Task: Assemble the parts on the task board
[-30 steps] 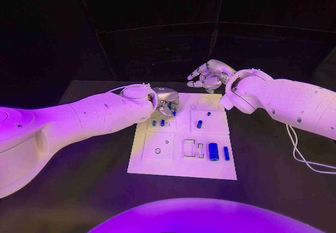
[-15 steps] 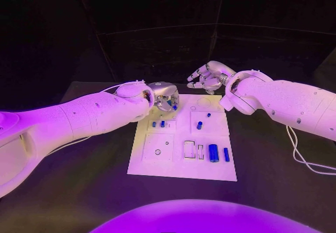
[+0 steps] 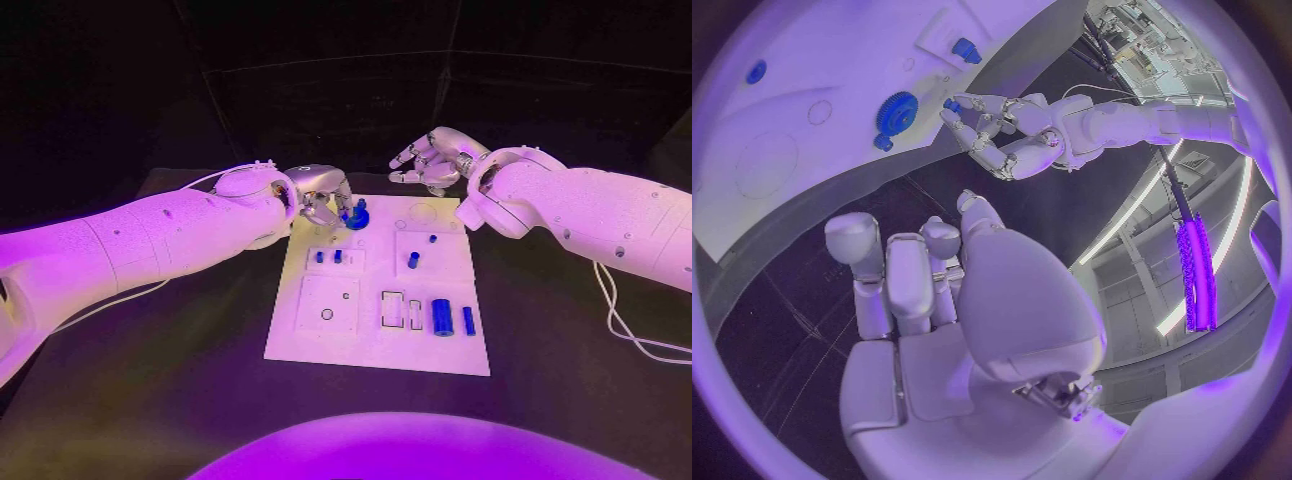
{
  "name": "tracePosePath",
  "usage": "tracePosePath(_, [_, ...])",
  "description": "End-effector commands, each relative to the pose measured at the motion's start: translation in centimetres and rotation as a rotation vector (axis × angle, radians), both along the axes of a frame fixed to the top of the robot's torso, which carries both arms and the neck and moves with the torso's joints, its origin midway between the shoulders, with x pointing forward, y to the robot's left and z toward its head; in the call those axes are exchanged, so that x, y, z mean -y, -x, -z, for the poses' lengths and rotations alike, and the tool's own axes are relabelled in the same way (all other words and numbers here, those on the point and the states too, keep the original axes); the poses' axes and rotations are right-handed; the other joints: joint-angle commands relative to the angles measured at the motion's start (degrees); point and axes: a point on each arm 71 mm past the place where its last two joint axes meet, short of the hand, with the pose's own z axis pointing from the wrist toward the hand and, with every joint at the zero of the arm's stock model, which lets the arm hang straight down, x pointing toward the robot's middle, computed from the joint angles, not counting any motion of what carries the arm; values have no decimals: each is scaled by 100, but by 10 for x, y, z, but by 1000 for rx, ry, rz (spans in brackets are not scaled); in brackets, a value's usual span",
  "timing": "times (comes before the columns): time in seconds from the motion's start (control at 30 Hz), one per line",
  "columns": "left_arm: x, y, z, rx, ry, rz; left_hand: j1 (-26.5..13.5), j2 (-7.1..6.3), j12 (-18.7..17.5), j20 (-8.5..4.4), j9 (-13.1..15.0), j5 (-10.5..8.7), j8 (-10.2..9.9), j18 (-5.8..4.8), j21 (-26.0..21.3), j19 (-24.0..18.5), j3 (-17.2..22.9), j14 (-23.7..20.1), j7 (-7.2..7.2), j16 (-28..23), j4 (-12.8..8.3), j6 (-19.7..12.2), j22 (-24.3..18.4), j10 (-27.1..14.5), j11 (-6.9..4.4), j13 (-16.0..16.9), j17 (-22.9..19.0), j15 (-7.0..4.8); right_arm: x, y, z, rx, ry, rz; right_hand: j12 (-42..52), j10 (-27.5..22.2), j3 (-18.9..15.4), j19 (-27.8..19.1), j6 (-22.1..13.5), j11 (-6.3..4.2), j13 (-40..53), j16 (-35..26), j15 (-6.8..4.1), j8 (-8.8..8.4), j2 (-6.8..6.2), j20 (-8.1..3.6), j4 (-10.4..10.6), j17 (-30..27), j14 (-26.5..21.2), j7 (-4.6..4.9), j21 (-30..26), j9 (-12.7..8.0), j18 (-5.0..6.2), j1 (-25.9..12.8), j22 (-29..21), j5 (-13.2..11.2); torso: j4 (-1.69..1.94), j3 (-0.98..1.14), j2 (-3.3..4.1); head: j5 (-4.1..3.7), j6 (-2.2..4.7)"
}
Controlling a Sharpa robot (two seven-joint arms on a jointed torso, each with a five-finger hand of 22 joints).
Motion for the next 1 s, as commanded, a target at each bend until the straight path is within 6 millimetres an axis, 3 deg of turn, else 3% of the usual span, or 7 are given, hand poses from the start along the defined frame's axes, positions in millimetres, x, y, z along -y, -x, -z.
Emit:
tracePosePath(0.03, [-6,0,5,-62,-24,-20,-72,10,-41,-54,9,-23,-27,-78,36,334,-9,130,-7,-12,33,39,59,29,1,-8,-8,-54,0,0,-1,4,-5,-6,-23,-41,-3,17,-40,-5,-8,-26,-23,26,-2,15,36,5,107,-12,-34,-6,46,7,-3,27,-9,-7,8,1,4])
tracePosePath(0.37, [-21,2,18,-101,-50,-49,-88,-5,-57,-56,7,-23,-36,-78,35,331,-18,128,-9,-14,38,39,61,34,0,-9,-16,-55,1,1,1,0,-5,-4,-23,-41,-3,17,-40,-5,-8,-26,-23,26,-2,15,36,5,107,-12,-34,-6,46,7,-3,27,-23,-1,7,13,-6])
tracePosePath(1.0, [-19,4,27,-130,-62,-46,-103,-12,-68,-57,6,-23,-43,-78,35,330,-26,128,-9,-15,45,42,63,42,0,-10,-21,-56,1,1,2,-1,-5,-4,-23,-41,-3,17,-40,-5,-8,-26,-23,26,-2,15,36,5,107,-12,-34,-6,46,7,-3,27,-26,3,9,-8,-32])
